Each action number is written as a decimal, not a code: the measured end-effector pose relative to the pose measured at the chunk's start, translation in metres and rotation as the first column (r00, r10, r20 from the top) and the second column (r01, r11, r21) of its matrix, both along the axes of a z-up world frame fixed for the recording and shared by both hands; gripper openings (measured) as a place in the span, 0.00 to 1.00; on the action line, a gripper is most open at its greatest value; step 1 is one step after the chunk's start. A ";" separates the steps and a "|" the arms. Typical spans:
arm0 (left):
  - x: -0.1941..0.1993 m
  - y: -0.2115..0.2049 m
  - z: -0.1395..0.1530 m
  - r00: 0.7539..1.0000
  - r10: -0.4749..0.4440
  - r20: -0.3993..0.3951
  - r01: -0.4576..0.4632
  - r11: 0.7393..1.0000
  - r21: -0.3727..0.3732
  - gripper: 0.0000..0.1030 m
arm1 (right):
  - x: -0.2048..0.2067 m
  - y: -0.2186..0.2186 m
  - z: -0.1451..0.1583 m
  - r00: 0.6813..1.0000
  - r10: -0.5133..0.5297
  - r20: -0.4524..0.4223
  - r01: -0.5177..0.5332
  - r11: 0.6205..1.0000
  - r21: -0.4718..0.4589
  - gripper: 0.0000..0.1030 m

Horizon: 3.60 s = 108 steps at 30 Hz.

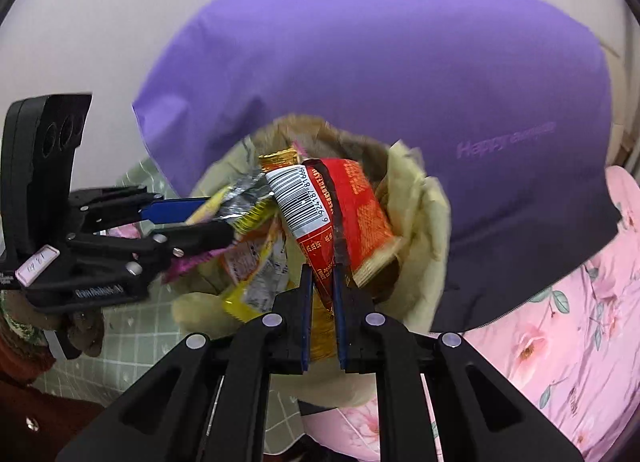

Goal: Collect trash
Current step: 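Carry both wrappers over the trash bag and open both grippers, then move both grippers back toward the snacks on the table, then grasp the red snack packet with the right gripper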

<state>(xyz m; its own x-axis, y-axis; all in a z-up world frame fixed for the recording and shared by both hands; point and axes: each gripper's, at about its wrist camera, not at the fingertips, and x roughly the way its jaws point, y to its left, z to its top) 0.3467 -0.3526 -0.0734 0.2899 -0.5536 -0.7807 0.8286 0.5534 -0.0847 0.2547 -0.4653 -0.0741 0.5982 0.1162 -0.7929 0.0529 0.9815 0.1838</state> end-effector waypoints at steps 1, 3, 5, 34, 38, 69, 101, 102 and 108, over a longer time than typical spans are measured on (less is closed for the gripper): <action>0.002 -0.005 -0.008 1.000 0.000 0.004 0.000 0.999 0.033 0.34 | 0.007 -0.001 -0.005 1.000 0.011 -0.014 -0.011 1.000 0.001 0.11; 0.004 -0.009 -0.015 1.000 -0.001 0.008 0.000 0.998 0.057 0.34 | 0.015 -0.001 -0.014 0.999 0.024 -0.028 -0.024 1.000 0.009 0.11; 0.010 -0.014 -0.020 1.000 0.004 -0.004 -0.004 0.998 0.060 0.34 | 0.020 -0.002 -0.021 0.999 0.024 -0.033 -0.024 1.000 -0.002 0.11; 0.019 0.031 -0.001 0.994 0.046 -0.104 -0.061 0.988 -0.142 0.63 | -0.007 0.005 -0.013 0.998 -0.057 -0.003 0.057 0.998 0.016 0.21; 0.014 0.035 0.006 0.995 0.051 -0.082 -0.062 0.989 -0.135 0.67 | -0.012 0.006 -0.011 0.997 -0.073 0.016 0.073 0.997 0.025 0.40; -0.047 0.454 -0.043 0.561 0.825 -0.067 -0.816 0.538 -0.211 0.67 | 0.016 0.235 0.006 0.909 0.339 0.243 -0.367 0.927 0.077 0.58; -0.028 0.524 -0.108 0.521 0.823 -0.225 -0.853 0.513 -0.100 0.65 | 0.084 0.390 -0.066 0.741 0.669 0.068 -0.666 0.744 -0.061 0.58; -0.036 0.525 -0.106 0.514 0.829 -0.223 -0.858 0.505 -0.099 0.65 | 0.091 0.406 -0.069 0.708 0.704 0.058 -0.701 0.711 -0.056 0.58; -0.090 0.534 -0.096 0.460 0.865 -0.203 -0.888 0.453 -0.082 0.65 | 0.118 0.531 -0.083 0.444 0.896 -0.005 -0.884 0.437 -0.167 0.58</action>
<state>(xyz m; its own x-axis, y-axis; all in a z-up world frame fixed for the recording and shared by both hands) 0.2566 0.1816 -0.1697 0.6081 -0.1699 -0.7755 -0.1122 0.9486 -0.2958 0.3729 0.0657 -0.1575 0.2801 0.5240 -0.8043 -0.8710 0.4909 0.0165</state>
